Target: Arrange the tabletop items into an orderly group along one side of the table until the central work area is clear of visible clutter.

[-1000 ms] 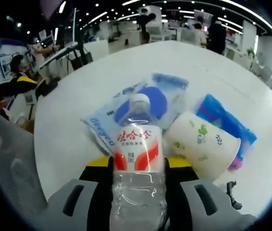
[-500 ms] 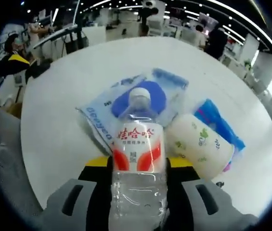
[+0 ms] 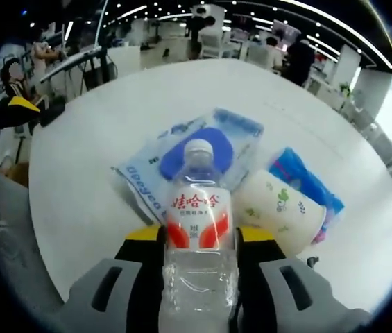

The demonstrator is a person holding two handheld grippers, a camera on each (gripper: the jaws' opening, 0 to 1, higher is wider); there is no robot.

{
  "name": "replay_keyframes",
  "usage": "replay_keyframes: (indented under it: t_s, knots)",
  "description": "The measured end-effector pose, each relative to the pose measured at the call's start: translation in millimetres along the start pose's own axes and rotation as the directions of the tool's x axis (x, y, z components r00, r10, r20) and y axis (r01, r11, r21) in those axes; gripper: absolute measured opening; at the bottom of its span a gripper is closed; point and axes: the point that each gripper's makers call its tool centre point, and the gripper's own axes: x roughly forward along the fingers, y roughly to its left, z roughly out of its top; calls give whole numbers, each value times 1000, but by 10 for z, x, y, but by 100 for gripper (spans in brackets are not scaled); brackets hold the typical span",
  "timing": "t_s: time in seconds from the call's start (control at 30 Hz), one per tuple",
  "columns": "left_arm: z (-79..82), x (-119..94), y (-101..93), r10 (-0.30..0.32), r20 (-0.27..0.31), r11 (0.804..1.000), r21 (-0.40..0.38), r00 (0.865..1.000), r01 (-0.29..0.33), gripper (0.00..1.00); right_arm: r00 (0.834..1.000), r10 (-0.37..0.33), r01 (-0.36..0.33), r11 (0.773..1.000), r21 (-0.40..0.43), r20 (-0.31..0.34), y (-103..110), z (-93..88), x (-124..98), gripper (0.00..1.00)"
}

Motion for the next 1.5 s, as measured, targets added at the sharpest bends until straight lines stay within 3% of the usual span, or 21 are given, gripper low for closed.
replay_keyframes:
  t_s: [0.5,0.83,1.5]
  knots:
    - [-13,4,-31,-13,-5,1000,4,1000,13,80,998,-59,58,997,-57,-16,-29,1,112,42]
    - [-24,9,-48,-20,-12,1000,6,1000,21,80,998,-48,47,999,-21,-30,-53,-11,114,40]
    - [-27,16,-46,-23,-14,1000,9,1000,23,80,1000,-5,4,1000,11,29,42,20,-5,36]
